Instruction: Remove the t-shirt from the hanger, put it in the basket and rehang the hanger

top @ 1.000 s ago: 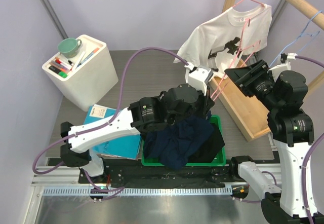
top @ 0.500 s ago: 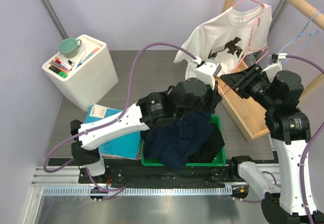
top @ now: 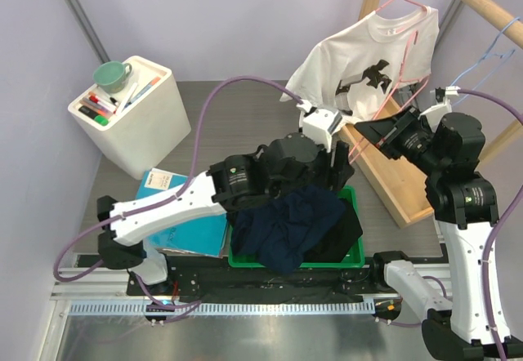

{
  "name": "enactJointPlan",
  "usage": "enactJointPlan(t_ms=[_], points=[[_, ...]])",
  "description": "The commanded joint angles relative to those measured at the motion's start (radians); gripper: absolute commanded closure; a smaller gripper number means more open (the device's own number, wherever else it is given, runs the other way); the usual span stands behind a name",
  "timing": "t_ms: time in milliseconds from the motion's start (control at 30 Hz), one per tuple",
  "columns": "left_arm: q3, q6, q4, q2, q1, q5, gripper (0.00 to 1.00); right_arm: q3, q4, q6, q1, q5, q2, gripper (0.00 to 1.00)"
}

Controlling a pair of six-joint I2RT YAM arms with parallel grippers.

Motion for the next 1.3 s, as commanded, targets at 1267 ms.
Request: enactJointPlan(t_ms=[1267], points=[[-0.553, -0.183, 0.009, -0.606, 0.005, -0.034, 0.33, 0.343, 0.166, 0.095, -0.132, 0.42, 0.342, 0.99]])
